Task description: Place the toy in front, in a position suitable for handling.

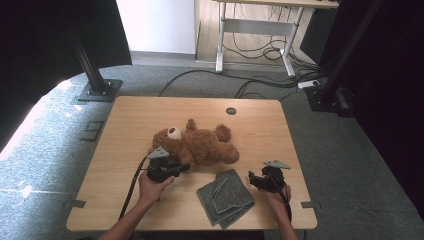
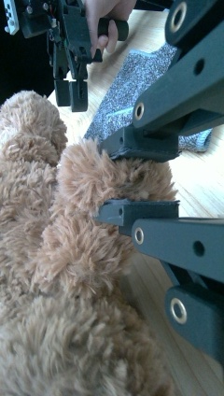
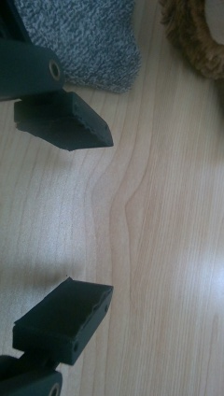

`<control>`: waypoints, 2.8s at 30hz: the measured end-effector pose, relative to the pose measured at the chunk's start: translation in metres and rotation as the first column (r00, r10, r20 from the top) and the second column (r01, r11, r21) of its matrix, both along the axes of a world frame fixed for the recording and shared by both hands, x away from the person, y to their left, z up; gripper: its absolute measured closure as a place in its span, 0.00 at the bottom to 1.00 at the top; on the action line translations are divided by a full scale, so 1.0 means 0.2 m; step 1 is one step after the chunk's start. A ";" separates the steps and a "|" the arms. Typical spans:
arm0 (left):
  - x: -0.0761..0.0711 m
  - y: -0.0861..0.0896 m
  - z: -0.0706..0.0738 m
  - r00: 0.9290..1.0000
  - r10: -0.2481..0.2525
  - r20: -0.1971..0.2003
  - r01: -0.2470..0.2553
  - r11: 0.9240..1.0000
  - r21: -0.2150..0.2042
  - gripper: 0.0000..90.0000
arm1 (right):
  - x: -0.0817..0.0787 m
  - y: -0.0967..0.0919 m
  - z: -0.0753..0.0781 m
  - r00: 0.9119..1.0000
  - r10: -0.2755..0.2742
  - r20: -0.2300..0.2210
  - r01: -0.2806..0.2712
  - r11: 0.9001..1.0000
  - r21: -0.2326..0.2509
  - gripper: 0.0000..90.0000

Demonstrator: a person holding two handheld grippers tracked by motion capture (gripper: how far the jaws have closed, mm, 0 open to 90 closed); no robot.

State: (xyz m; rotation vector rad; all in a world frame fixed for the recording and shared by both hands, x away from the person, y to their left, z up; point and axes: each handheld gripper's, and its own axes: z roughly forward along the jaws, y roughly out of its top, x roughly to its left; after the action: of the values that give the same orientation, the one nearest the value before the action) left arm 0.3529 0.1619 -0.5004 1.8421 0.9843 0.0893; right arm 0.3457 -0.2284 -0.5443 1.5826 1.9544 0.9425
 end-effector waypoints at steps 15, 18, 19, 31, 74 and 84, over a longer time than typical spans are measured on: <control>-0.02 0.02 -0.01 1.000 0.024 0.014 -0.025 1.000 0.016 0.70 | 0.01 0.00 0.00 1.000 0.006 -0.002 -0.006 1.000 -0.001 0.27; -0.02 0.02 -0.01 1.000 0.024 0.014 -0.024 0.999 0.021 0.62 | 0.01 0.01 0.00 1.000 0.008 -0.002 -0.008 1.000 -0.001 0.27; -0.02 0.01 0.00 0.999 0.020 0.027 -0.021 0.999 0.028 0.57 | 0.01 0.01 0.00 1.000 0.014 0.000 -0.014 1.000 0.000 0.26; -0.09 0.07 0.04 0.996 0.050 0.076 -0.056 0.996 0.075 0.37 | -0.01 0.03 0.03 0.997 0.064 0.043 -0.065 0.998 0.025 0.26; -0.16 -0.33 -0.13 0.990 -0.126 -0.059 0.134 0.977 0.164 0.31 | -0.05 0.07 0.02 0.989 0.141 0.047 -0.143 0.989 0.025 0.27; -0.13 -0.49 -0.18 0.981 -0.160 -0.114 0.181 0.963 0.202 0.25 | -0.06 0.06 0.02 0.990 0.131 0.045 -0.132 0.991 0.019 0.27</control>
State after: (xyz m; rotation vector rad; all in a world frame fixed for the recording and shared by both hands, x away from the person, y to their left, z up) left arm 0.3265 0.0644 -0.5369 2.1366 0.9051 -0.0002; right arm 0.3344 -0.2163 -0.5407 1.4472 2.0452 1.0453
